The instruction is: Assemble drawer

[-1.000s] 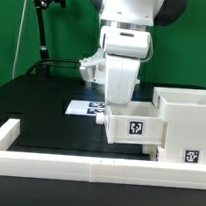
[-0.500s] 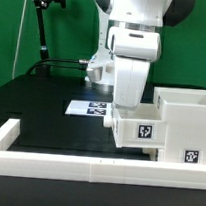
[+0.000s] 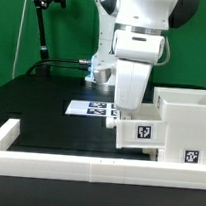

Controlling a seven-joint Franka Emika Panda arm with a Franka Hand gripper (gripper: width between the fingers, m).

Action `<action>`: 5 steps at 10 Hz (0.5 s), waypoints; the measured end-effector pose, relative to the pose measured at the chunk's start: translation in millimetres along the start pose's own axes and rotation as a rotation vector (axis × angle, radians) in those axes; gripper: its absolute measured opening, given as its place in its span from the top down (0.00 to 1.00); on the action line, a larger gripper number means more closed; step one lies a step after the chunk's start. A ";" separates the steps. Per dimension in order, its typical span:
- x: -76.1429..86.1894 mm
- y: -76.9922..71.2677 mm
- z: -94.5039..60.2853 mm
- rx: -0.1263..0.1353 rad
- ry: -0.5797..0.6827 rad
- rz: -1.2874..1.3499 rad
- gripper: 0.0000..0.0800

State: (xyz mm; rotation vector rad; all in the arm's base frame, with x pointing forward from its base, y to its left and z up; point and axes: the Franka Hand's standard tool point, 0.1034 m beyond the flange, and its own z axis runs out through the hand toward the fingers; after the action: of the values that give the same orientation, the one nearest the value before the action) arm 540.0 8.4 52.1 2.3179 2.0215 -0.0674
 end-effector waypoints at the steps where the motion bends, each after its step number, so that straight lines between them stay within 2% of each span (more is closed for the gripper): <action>1: 4.1 -0.9 -0.1 -0.002 0.001 0.005 0.92; 5: 8.0 -2.1 0.2 -0.014 0.007 0.008 0.93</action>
Offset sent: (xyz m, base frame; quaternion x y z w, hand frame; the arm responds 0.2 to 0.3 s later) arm -0.0040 0.0099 0.0011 -0.0299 -0.0019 0.0069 0.9995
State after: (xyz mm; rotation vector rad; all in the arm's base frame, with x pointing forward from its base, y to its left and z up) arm 539.1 16.6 51.3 2.3218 2.0088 -0.0448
